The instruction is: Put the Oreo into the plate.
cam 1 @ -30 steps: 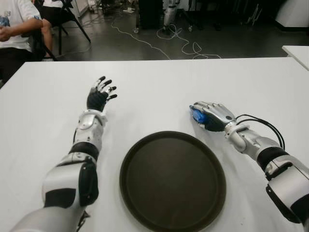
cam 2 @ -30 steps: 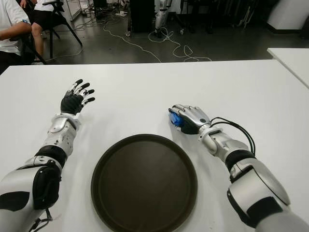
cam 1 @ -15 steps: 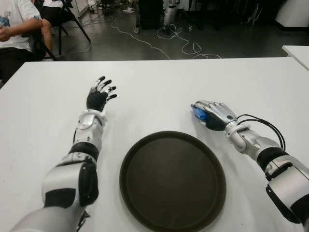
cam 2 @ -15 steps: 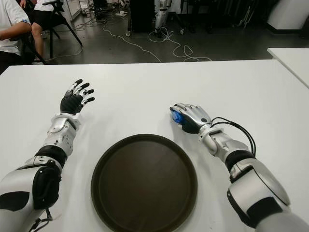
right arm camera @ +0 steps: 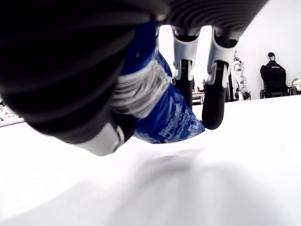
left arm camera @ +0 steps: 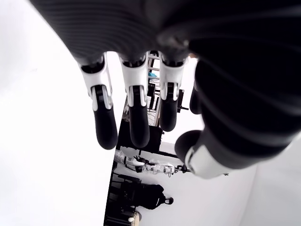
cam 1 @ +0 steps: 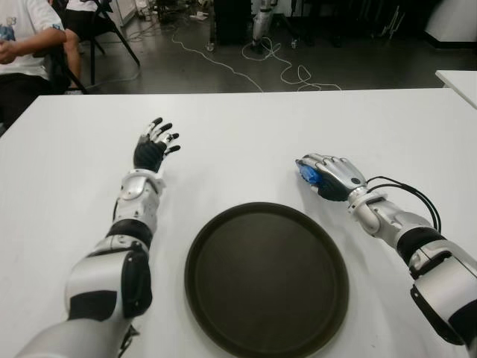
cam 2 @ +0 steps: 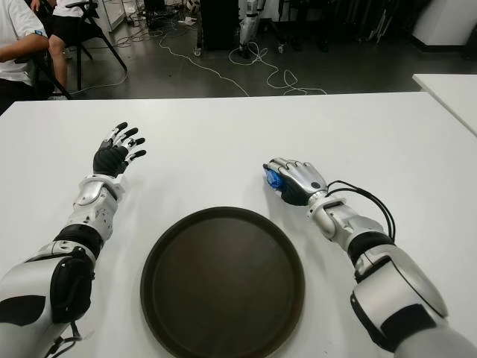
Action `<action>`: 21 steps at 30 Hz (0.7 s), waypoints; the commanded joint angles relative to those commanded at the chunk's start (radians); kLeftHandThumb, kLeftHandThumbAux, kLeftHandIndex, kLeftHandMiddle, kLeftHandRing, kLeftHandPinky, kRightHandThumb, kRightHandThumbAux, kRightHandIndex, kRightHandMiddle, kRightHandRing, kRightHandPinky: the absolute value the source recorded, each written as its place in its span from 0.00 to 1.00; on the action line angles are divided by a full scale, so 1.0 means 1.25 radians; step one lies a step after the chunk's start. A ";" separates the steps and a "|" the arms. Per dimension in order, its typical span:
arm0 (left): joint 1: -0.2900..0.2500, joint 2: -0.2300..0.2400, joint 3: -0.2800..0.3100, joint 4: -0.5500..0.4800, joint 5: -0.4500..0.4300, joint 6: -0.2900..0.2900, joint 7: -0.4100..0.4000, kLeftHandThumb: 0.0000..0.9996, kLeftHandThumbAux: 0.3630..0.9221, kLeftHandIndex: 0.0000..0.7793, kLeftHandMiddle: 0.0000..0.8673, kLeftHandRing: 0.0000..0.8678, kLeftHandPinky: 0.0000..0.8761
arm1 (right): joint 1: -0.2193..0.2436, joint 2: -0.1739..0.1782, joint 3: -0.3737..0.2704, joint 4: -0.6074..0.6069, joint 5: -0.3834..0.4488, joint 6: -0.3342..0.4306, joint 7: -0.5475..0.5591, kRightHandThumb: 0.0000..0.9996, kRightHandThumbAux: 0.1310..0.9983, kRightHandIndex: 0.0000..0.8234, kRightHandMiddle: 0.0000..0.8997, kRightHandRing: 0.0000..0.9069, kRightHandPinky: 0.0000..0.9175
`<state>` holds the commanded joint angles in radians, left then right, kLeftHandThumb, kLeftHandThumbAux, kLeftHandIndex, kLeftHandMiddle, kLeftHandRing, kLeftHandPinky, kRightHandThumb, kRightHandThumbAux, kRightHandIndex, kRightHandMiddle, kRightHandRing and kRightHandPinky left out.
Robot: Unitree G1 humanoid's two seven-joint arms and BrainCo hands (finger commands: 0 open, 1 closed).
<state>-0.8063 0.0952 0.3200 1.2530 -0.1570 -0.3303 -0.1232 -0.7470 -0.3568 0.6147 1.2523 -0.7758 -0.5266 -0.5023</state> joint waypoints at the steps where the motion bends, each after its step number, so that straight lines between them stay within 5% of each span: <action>1: 0.000 0.000 0.000 0.000 0.000 0.001 -0.001 0.16 0.72 0.16 0.21 0.28 0.38 | 0.000 0.000 0.000 0.000 0.000 0.000 0.000 0.70 0.70 0.50 0.43 0.49 0.54; 12: 0.000 0.001 0.000 0.003 -0.001 0.001 -0.007 0.16 0.71 0.16 0.21 0.28 0.38 | -0.011 -0.009 0.016 -0.001 -0.027 0.009 -0.095 0.70 0.70 0.50 0.43 0.50 0.55; 21: -0.002 0.002 0.001 0.006 0.001 -0.001 -0.008 0.18 0.70 0.17 0.23 0.28 0.39 | -0.035 -0.029 0.009 -0.007 -0.031 -0.034 -0.173 0.70 0.69 0.51 0.54 0.59 0.62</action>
<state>-0.8083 0.0983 0.3207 1.2604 -0.1563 -0.3317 -0.1332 -0.7905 -0.3931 0.6263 1.2435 -0.8143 -0.5686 -0.7180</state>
